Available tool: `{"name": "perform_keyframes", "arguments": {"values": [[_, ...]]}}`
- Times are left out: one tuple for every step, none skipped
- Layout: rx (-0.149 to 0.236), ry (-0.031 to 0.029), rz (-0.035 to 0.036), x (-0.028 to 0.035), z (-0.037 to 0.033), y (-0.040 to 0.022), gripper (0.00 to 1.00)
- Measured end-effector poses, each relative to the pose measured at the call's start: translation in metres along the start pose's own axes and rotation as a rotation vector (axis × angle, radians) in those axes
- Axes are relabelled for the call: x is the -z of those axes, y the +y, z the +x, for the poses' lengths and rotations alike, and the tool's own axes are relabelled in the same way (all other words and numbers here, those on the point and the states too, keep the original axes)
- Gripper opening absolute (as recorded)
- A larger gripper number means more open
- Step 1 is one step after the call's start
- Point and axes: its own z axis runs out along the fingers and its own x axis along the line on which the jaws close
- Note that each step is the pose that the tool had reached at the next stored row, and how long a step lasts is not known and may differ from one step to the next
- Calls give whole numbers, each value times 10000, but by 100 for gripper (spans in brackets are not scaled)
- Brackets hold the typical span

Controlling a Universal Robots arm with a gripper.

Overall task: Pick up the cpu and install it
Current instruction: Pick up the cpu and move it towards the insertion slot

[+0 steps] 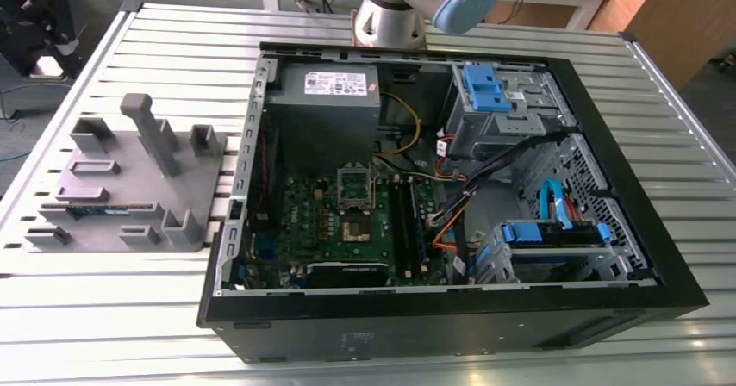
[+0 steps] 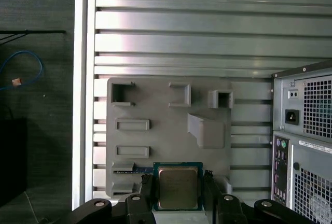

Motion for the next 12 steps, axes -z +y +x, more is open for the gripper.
{"name": "perform_keyframes", "arguments": {"values": [[0,1,1,0,-6,0,47],[0,1,1,0,-12,0,47],[0,0,0,0,-18,0,47],[0,0,0,-1,-23,0,47],[0,0,0,-1,-29,0,47],[0,-1,0,-1,-34,0,47],[0,0,0,-1,-39,0,47],[0,0,0,-1,-44,0,47],[0,0,0,-2,-48,0,47],[0,1,0,-1,-52,0,47],[0,1,1,-1,-57,0,47],[0,0,0,-2,-62,0,47]]}}
